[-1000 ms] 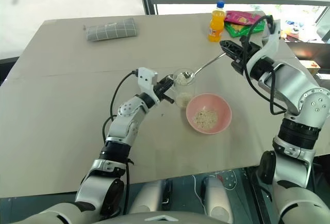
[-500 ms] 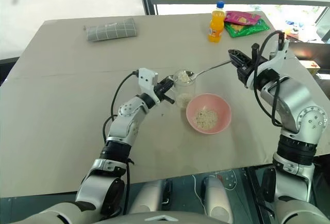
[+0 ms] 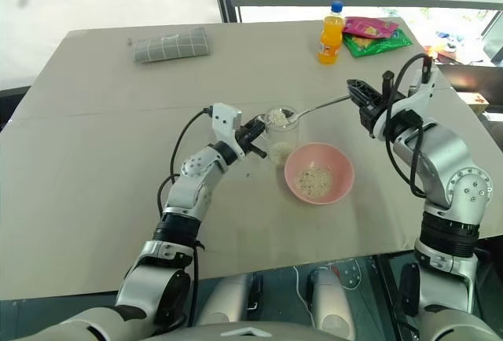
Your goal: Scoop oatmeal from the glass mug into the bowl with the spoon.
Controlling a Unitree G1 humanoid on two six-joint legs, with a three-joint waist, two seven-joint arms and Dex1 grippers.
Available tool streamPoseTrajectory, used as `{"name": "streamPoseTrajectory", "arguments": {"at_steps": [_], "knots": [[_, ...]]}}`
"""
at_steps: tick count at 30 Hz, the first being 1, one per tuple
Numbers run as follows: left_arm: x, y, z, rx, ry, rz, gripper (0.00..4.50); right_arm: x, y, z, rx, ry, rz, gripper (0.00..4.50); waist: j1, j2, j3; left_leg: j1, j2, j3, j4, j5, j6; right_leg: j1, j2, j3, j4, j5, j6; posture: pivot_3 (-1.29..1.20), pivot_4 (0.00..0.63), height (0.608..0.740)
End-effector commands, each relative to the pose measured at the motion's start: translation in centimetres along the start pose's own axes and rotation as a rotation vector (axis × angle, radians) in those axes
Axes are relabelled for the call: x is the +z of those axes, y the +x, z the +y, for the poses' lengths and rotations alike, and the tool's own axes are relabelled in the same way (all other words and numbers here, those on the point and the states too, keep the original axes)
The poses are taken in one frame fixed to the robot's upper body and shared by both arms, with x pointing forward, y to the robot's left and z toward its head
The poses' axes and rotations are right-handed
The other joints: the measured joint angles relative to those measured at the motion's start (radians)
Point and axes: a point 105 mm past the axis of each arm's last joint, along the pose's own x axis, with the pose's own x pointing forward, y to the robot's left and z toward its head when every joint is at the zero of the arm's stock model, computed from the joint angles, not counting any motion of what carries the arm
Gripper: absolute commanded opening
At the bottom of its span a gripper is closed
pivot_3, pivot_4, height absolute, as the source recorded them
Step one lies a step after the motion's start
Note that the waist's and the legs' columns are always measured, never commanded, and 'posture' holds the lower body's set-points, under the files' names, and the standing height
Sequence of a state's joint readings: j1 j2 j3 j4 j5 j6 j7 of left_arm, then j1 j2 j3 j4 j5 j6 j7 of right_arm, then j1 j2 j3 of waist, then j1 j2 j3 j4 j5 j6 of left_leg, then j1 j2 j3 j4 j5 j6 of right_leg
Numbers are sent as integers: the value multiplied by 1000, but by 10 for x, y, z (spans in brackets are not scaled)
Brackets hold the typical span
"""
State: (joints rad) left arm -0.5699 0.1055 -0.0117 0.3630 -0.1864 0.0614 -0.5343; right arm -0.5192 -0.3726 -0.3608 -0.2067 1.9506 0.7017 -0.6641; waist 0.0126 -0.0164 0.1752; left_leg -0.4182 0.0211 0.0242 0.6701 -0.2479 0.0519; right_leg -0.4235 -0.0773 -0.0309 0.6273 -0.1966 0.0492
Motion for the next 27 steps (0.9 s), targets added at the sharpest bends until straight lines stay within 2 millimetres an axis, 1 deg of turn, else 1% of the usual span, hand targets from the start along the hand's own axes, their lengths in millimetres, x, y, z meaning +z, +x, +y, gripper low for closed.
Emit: {"name": "streamPoseTrajectory", "arguments": {"at_steps": [1,4,16,27], "knots": [[14,5,-2,-22,31,-50,29,8,-10,18,78,-15,-46,0,0,0,0,0,0,0,0,0,0,0,0,0,0,0,0,0,150,740],[14,8,-2,-30,32,-47,29,11,-15,20,84,-17,-69,0,1,0,0,0,0,0,0,0,0,0,0,0,0,0,0,0,150,740],[10,22,-5,-74,34,-32,29,10,-35,20,59,-17,-145,0,1,0,0,0,0,0,0,0,0,0,0,0,0,0,0,0,150,740],[0,32,-5,-94,30,7,29,8,-62,11,-4,0,-241,0,1,0,0,1,0,0,0,0,0,0,0,0,0,0,0,0,150,740]]}}
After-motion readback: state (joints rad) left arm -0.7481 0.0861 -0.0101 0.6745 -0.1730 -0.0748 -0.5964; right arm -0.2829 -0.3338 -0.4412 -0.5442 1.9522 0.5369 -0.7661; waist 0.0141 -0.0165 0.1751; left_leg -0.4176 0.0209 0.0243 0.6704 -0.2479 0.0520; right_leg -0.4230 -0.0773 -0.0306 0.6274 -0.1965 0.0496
